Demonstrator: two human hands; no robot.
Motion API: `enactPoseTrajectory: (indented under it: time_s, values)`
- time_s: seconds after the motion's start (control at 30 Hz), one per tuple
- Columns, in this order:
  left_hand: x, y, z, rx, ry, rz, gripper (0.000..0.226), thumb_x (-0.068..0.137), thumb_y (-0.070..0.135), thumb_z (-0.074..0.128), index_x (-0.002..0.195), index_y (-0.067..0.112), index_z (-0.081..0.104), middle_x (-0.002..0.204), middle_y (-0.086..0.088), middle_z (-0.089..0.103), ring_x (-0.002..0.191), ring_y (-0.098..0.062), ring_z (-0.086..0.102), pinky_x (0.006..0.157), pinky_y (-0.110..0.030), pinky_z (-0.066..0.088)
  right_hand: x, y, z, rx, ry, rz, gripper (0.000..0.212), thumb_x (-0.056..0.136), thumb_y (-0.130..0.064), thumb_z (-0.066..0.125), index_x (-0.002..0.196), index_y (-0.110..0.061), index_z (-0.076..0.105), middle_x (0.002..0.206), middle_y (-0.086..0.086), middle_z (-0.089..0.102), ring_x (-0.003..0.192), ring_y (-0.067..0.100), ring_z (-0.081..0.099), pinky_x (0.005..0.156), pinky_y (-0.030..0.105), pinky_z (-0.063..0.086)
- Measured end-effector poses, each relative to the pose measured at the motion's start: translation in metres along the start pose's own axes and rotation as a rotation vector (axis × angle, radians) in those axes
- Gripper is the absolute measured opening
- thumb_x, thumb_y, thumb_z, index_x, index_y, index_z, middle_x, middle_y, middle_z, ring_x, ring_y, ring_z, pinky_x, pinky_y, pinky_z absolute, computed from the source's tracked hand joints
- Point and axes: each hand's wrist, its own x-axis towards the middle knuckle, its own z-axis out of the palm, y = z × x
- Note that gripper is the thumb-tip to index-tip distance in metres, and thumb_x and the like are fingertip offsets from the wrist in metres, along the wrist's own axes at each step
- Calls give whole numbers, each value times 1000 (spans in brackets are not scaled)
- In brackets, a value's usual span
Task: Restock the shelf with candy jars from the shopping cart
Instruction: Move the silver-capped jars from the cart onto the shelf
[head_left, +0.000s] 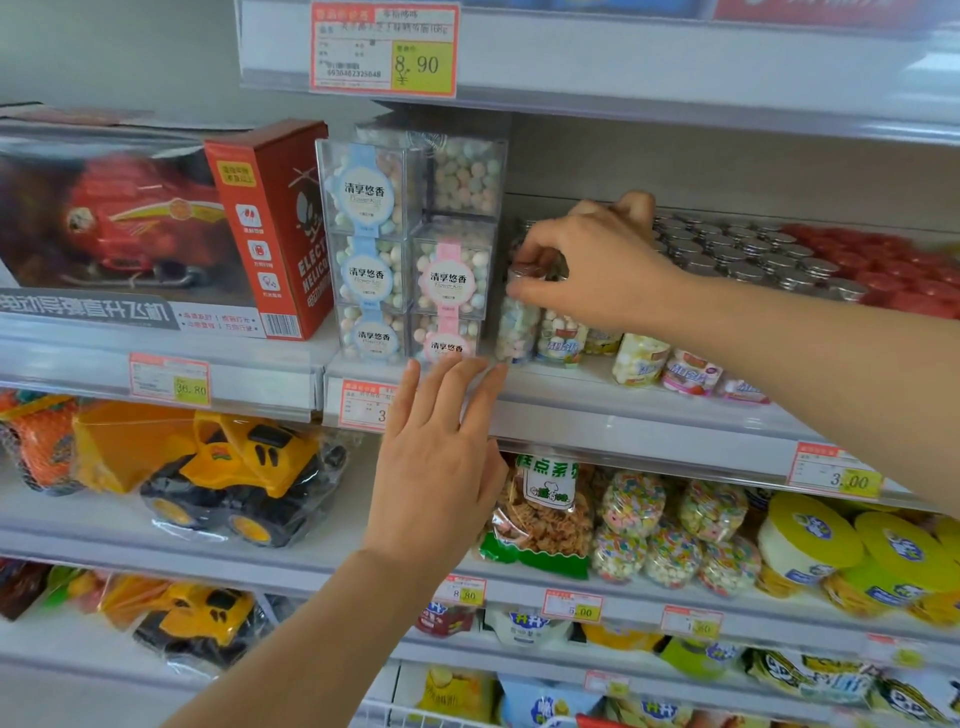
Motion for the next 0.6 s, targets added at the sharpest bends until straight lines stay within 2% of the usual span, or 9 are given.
enactPoseTrajectory:
  time_s: [0.07,0.13,0.23,0.33,0.43,0.5,0.6]
  values:
    - [0,0,1,1,1,-1,55,86,24,39,140,11,44,137,-6,47,133,-26,39,117,-48,22,2,0,0,-7,-3,24,38,81,-65,55,88,-29,65,88,-11,66,102,14,51,86,40,22]
    - [0,1,2,-3,5,-1,56,85,23,39,140,11,44,137,-6,47,133,-27,39,117,-48,22,1,1,-2,-11,-46,5,40,82,-67,52,95,-31,64,90,-11,63,107,14,49,89,41,23]
    - [0,1,4,4,14,-1,57,84,22,41,140,10,44,137,-7,47,134,-27,38,116,-49,24,-2,6,-8,22,-77,-21,36,83,-58,52,109,-35,63,90,-15,59,113,13,45,89,40,21]
    - [0,1,5,10,18,4,57,84,21,39,139,9,45,137,-8,48,135,-28,38,116,-49,24,-6,15,-16,1,-104,-33,48,76,-53,50,120,-36,57,102,-17,63,117,11,40,86,39,19]
    - [0,0,6,13,23,8,57,84,20,38,139,9,45,137,-8,48,135,-28,38,115,-49,25,-10,21,-16,30,-126,-46,43,82,-42,57,125,-38,55,108,-18,61,120,9,37,88,40,19]
    - [0,1,6,8,28,5,57,84,20,38,139,9,45,137,-8,48,134,-28,38,115,-49,26,-12,19,-14,106,-153,-55,42,86,-43,58,127,-42,52,108,-20,60,121,8,36,91,39,18]
    - [0,2,6,2,24,1,57,84,20,37,138,9,46,136,-8,48,134,-28,38,115,-49,27,-4,14,-10,129,-120,-60,29,84,-49,63,112,-41,60,94,-20,62,111,8,44,83,36,18]
